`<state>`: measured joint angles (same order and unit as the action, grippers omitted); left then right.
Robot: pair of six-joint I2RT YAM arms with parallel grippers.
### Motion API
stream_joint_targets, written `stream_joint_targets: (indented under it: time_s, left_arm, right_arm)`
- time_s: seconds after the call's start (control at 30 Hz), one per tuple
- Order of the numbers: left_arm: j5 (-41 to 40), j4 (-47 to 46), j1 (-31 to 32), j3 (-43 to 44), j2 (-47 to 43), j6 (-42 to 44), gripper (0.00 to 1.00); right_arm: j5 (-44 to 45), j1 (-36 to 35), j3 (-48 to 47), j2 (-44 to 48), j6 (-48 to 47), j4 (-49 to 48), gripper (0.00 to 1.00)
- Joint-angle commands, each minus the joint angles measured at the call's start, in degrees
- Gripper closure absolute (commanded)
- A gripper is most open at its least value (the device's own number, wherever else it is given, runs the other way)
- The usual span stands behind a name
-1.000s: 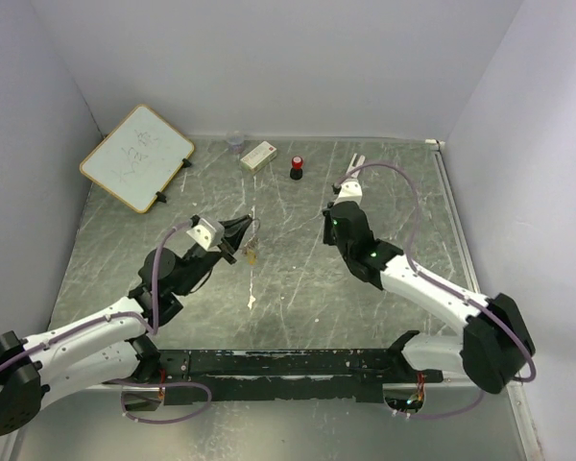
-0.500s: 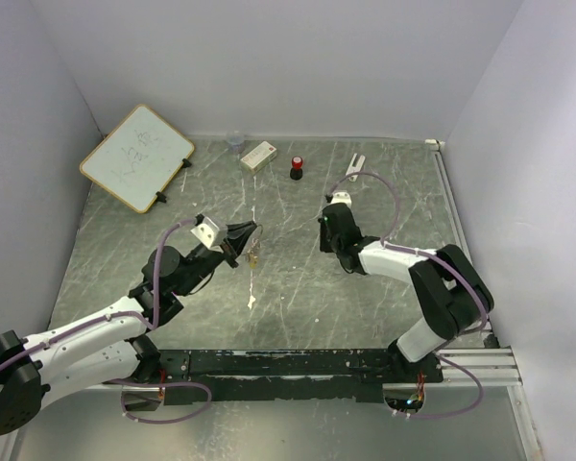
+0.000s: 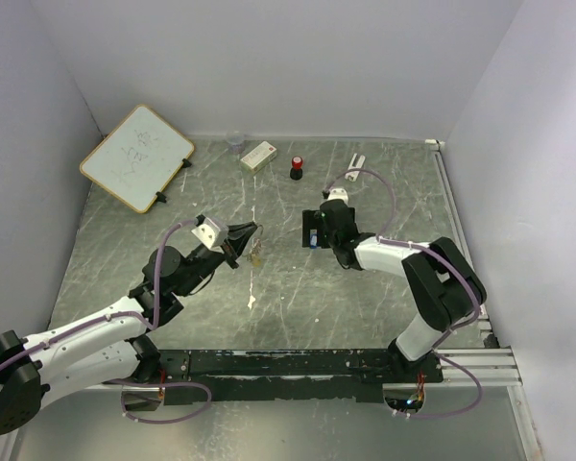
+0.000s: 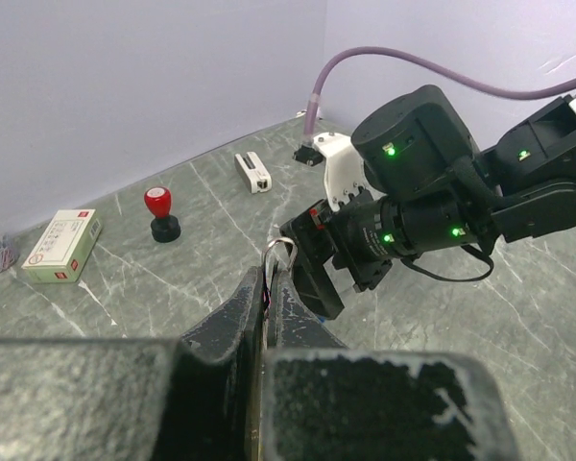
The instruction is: Remove the keys from the keyring
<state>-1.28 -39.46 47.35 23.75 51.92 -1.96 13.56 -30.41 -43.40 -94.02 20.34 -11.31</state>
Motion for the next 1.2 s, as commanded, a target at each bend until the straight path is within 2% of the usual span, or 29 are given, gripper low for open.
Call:
stream_joint_targets:
  time_s: [0.0,0.17,0.37,0.4,0.47,0.57,0.67,0.77,0.87,1.03,1.17]
  left_arm:
    - [0.5,-0.6,0.3,1.1,-0.7,0.4,0.93]
    - [0.0,-0.5,0.4,1.0,-1.2,0.6,0.93]
    - [-0.2,0.7,0.7,2.1,-1.9,1.1,0.93]
    - [-0.1,0.9,0.7,2.4,-2.0,1.1,0.93]
    - [0.1,1.2,0.8,2.8,-2.0,0.9,0.93]
    - [0.2,0.9,0.9,2.9,-2.2,0.3,0.93]
    - [0.2,0.9,0.9,3.1,-2.4,-0.1,0.93]
    - [0.4,1.1,1.0,3.8,-2.5,-0.5,0.93]
    - [0.8,1.7,1.1,4.9,-2.5,-1.0,0.93]
    - [0.0,3.2,1.3,7.1,-2.2,-3.7,0.93]
    - [1.1,4.1,1.5,8.0,-2.6,-5.0,0.93]
  right_arm:
    - [1.1,0.4,-0.1,5.1,-0.5,-0.8,0.00]
    - [-0.2,-0.2,3.6,15.0,-1.2,-1.3,0.00]
    - [-2.1,-0.3,6.2,27.3,5.0,0.6,0.00]
    - [-2.3,-0.3,6.5,28.6,5.7,1.0,0.02]
    - [-5.7,-0.1,7.9,30.4,4.4,-0.8,0.13]
    - [-11.8,-0.2,7.9,32.4,3.2,0.6,0.25]
    - [-21.1,-0.6,12.0,34.7,0.8,-5.3,0.29]
    - [-22.3,-2.5,16.7,36.8,0.6,-10.1,0.28]
    - [-22.2,-5.8,19.9,37.9,-1.2,-13.1,0.19]
    - [-14.9,-16.1,24.5,37.4,-8.1,-20.9,0.18]
    - [-11.1,-19.6,25.5,33.4,-10.9,-27.8,0.18]
